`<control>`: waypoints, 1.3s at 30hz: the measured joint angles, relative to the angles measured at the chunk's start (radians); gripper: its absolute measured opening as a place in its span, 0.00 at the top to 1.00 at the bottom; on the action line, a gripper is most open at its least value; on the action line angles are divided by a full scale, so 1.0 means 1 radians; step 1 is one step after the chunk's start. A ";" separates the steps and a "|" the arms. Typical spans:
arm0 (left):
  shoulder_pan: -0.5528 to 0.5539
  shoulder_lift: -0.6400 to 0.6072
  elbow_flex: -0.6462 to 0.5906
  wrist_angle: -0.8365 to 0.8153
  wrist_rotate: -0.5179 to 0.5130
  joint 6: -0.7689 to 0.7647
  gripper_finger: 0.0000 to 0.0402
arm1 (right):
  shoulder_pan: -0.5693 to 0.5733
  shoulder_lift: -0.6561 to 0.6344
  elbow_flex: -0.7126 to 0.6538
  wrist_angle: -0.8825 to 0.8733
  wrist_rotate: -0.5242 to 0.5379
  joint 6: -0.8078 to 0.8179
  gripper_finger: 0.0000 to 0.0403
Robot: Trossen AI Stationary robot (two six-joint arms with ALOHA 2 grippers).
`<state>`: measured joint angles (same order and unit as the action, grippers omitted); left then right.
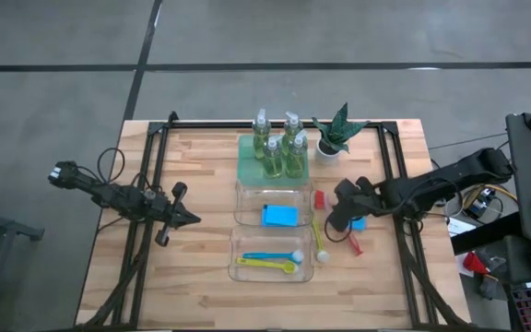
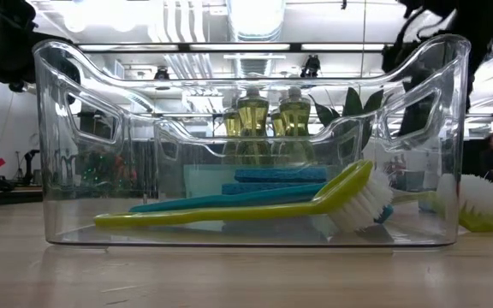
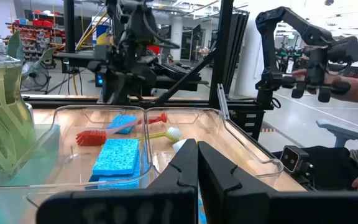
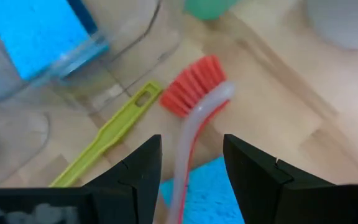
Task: Pick & Place Kitchen Sink Supplies
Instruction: Put the red dish brush into the bottom transparent bin
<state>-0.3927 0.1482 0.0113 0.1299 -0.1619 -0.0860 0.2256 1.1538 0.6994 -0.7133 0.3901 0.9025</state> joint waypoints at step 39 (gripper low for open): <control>0.000 0.001 0.000 -0.013 0.000 0.000 0.99 | 0.001 0.268 0.059 0.036 -0.045 -0.082 0.86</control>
<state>-0.3926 0.1490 0.0113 0.1165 -0.1617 -0.0857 0.2264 1.4214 0.7579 -0.6775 0.3455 0.8203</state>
